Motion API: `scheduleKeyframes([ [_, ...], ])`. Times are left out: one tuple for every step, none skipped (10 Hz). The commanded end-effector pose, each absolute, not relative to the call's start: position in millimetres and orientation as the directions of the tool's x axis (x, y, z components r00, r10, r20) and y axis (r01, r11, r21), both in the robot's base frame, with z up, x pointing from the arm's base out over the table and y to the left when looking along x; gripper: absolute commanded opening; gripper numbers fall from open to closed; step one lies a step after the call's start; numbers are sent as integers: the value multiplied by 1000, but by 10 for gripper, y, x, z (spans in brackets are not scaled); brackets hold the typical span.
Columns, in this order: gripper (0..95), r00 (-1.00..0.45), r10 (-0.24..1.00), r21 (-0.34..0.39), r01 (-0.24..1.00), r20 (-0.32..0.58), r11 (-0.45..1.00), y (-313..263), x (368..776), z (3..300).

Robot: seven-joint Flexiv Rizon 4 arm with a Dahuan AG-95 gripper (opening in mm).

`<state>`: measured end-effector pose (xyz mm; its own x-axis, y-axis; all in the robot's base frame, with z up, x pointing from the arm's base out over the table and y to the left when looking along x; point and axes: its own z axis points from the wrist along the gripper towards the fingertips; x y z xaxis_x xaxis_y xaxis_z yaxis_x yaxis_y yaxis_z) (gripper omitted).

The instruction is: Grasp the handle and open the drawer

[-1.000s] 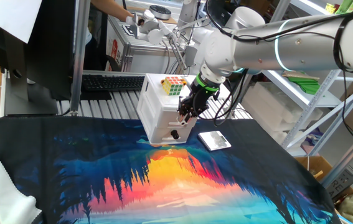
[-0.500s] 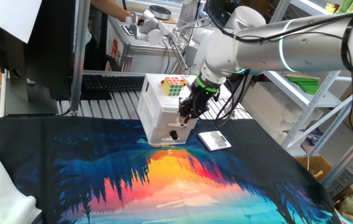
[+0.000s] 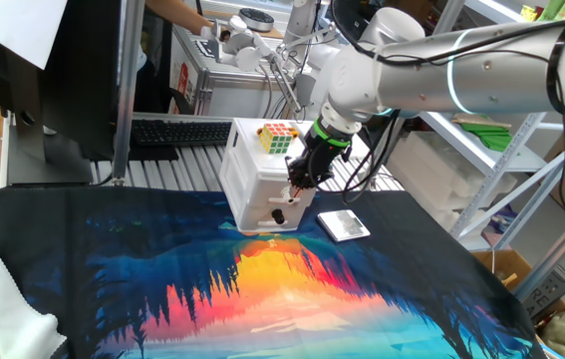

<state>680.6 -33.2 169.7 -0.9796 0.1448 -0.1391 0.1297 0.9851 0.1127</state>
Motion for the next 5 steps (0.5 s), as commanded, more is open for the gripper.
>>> scheduleKeyframes([
  [570, -977, 161, 120, 144, -140, 982, -330, 6815, 1694],
  [570, -976, 167, 121, 150, -140, 981, -325, 6817, 1688],
  [570, -975, 171, 122, 154, -144, 980, -313, 6824, 1672],
  [570, -974, 170, 124, 152, -152, 981, -288, 6840, 1633],
  [570, -974, 166, 125, 147, -155, 981, -264, 6855, 1593],
])
